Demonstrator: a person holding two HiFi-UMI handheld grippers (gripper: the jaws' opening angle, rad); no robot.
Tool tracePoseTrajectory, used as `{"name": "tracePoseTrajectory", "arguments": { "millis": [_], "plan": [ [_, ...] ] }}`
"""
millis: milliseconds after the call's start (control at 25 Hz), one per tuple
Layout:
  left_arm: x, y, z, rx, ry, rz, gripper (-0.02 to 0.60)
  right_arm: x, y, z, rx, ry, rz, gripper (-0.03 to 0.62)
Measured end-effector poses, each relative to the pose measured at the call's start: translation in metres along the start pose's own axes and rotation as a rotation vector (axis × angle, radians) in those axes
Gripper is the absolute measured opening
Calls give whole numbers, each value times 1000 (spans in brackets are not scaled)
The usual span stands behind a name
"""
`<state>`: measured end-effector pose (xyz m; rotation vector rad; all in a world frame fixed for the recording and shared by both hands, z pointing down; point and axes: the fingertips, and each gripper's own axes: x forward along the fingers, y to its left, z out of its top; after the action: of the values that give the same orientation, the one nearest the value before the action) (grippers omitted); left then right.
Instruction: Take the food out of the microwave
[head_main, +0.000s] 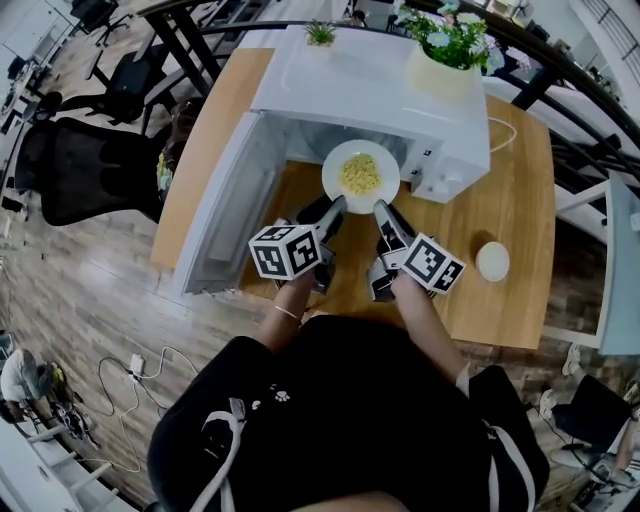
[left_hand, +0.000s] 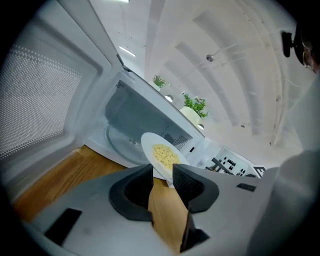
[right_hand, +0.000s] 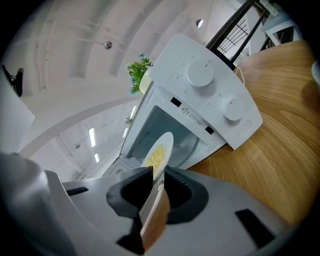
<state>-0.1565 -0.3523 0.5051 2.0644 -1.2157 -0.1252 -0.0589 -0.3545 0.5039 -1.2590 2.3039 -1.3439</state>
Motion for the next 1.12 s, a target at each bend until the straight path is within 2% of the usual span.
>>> {"name": "tracePoseTrajectory", "arguments": {
  "millis": [400,800,1120],
  "plan": [
    [-29,-25,-4,29,-28,-28,120,-32,21,-6,22,-28,50,66],
    [-51,-49,16,78,-92,-60,120,-49,53,4,9,-77,116,58],
    [-56,-53,18,98,-99,-64,120,-53,57,3,21,-89,126,58]
  ]
}}
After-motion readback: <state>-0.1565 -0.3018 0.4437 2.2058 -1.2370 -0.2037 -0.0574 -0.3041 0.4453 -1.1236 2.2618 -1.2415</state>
